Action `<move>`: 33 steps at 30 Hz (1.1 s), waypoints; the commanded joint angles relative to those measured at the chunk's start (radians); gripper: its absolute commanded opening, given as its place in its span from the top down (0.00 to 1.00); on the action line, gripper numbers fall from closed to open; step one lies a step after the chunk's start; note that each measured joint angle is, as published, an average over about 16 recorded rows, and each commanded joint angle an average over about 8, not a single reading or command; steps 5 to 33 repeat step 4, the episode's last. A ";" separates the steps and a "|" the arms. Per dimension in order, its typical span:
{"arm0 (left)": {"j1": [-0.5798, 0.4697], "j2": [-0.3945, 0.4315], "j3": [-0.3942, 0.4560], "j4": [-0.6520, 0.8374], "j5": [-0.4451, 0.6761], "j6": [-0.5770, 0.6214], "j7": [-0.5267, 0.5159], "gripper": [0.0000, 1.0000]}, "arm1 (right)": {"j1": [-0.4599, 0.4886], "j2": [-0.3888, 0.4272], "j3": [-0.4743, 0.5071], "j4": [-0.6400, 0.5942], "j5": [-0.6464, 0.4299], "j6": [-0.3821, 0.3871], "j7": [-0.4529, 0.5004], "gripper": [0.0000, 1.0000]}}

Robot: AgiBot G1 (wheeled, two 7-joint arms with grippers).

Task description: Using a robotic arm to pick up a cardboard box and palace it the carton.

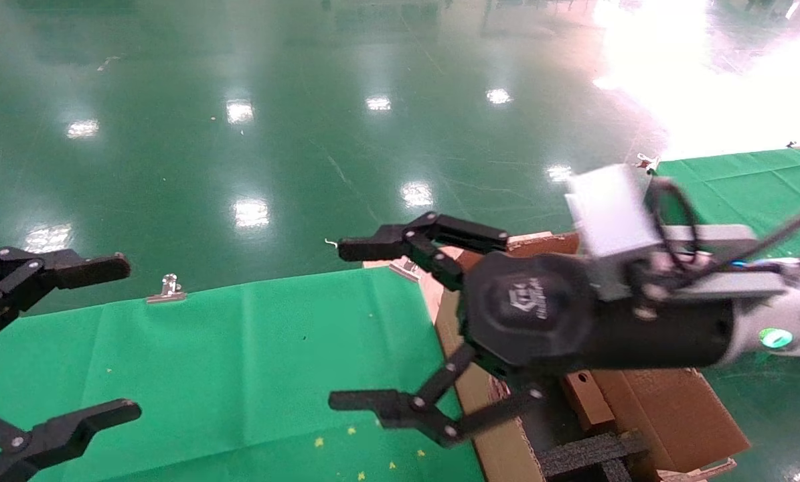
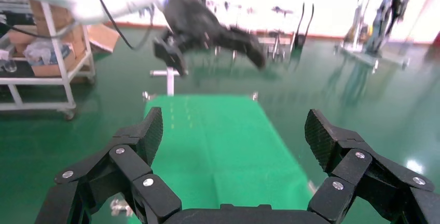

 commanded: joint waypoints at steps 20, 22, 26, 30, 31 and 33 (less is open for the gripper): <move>0.000 0.000 0.000 0.000 0.000 0.000 0.000 0.00 | -0.046 -0.004 0.064 -0.004 0.048 -0.036 -0.061 0.00; 0.000 0.000 0.000 0.000 0.000 0.000 0.000 0.00 | -0.046 -0.004 0.064 -0.004 0.048 -0.036 -0.061 0.00; 0.000 0.000 0.000 0.000 0.000 0.000 0.000 0.00 | -0.046 -0.004 0.064 -0.004 0.048 -0.036 -0.061 0.00; 0.000 0.000 0.000 0.000 0.000 0.000 0.000 0.00 | -0.046 -0.004 0.064 -0.004 0.048 -0.036 -0.061 0.00; 0.000 0.000 0.000 0.000 0.000 0.000 0.000 0.00 | -0.046 -0.004 0.064 -0.004 0.048 -0.036 -0.061 0.00; 0.000 0.000 0.000 0.000 0.000 0.000 0.000 0.00 | -0.046 -0.004 0.064 -0.004 0.048 -0.036 -0.061 0.00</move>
